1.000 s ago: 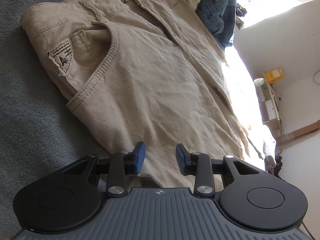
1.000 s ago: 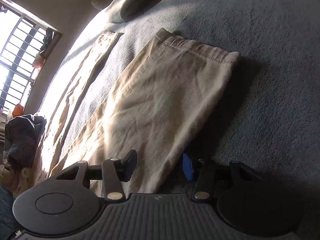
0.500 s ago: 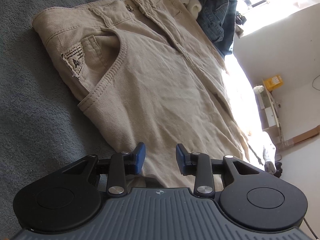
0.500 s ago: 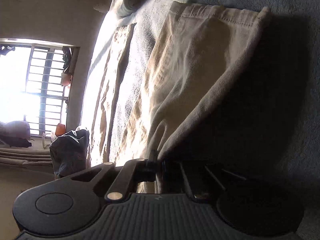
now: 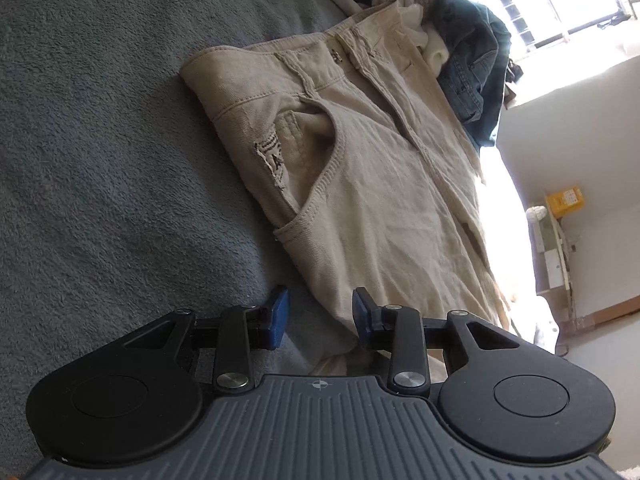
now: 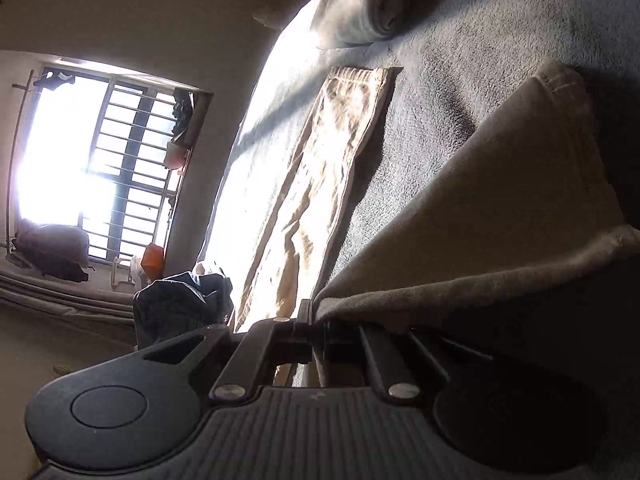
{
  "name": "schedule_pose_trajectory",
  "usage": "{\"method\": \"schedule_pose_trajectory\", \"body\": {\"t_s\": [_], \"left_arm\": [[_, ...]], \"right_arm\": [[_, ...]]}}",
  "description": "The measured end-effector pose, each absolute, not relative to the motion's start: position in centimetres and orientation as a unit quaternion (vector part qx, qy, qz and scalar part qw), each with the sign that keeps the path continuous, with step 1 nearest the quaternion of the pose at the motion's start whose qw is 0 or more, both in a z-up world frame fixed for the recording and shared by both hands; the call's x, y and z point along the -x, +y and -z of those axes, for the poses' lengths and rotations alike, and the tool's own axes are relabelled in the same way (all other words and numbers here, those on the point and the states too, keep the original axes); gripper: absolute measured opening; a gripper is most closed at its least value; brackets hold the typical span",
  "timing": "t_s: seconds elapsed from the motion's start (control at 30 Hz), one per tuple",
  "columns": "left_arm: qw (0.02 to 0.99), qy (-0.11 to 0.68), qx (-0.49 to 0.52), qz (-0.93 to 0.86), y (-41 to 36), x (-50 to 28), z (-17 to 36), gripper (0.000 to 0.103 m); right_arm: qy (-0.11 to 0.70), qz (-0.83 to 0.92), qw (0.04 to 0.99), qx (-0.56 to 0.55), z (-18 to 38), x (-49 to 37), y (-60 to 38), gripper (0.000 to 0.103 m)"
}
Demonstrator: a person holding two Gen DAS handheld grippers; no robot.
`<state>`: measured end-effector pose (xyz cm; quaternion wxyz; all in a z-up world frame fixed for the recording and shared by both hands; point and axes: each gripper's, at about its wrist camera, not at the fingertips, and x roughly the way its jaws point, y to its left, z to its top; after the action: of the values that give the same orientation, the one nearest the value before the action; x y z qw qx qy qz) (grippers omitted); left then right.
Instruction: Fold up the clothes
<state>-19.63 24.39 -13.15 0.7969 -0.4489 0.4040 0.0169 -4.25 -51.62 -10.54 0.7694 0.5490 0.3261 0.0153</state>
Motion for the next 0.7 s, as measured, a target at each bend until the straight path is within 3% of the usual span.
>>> {"method": "schedule_pose_trajectory", "body": {"t_s": [0.33,0.5,0.7], "left_arm": [[0.776,0.372,0.503,-0.086,24.8,17.4,14.0,0.033],[0.775,0.368,0.5,-0.118,24.8,17.2,13.3,0.012],[0.817,0.333,0.46,-0.104,24.5,16.3,9.3,0.008]], "right_arm": [[0.319,-0.029,0.778,-0.54,8.1,1.5,-51.0,0.004],[0.33,-0.02,0.78,-0.532,8.2,0.5,-50.7,0.003],[0.319,-0.016,0.787,-0.528,7.5,-0.2,-50.8,0.003]]}}
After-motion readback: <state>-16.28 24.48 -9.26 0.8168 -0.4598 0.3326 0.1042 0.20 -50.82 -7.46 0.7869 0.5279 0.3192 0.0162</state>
